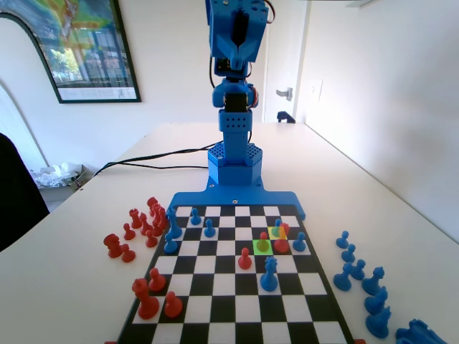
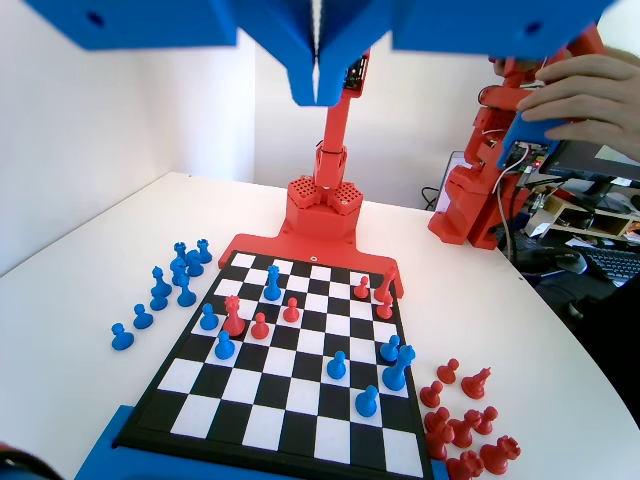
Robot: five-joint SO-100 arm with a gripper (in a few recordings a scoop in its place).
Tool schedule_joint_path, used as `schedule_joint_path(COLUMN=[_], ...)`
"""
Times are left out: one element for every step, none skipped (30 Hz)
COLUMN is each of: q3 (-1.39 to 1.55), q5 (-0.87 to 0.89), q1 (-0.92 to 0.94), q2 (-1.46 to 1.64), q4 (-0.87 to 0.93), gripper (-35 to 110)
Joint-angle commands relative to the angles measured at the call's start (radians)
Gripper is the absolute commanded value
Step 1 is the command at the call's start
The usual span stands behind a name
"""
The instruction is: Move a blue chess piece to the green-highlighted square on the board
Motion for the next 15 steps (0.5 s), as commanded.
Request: schedule_joint_path(q3=[0.005,0.005,0.005,0.005,0.005,0.005,0.005,0.005,0.005,0.005,0.005,0.005,0.005,0.005,0.005], q5=[-0.005,-0.005,-0.005,-0.005,-0.003,-0.003,-0.002,-0.002,-0.002,-0.002,-0.002,-0.003,-0.003,-0.005,-0.006], q1=[0.006,0.006,0.006,0.006,0.008,0.011,0.011,0.012,0.012,0.012,0.012,0.012,0.012,0.012,0.012], q2=[0.003,0.003,0.003,0.003,0.003,0.003,0.003,0.003,0.003,0.003,0.003,0.003,0.003,0.003,0.003], q4=[-0.014,-0.014,-0.014,-0.014,-0.014,-0.014,-0.014,-0.014,-0.014,-0.014,-0.014,-0.014,-0.014,-0.014,-0.014], gripper=[1,1,1,1,1,1,1,1,1,1,1,1,1,1,1])
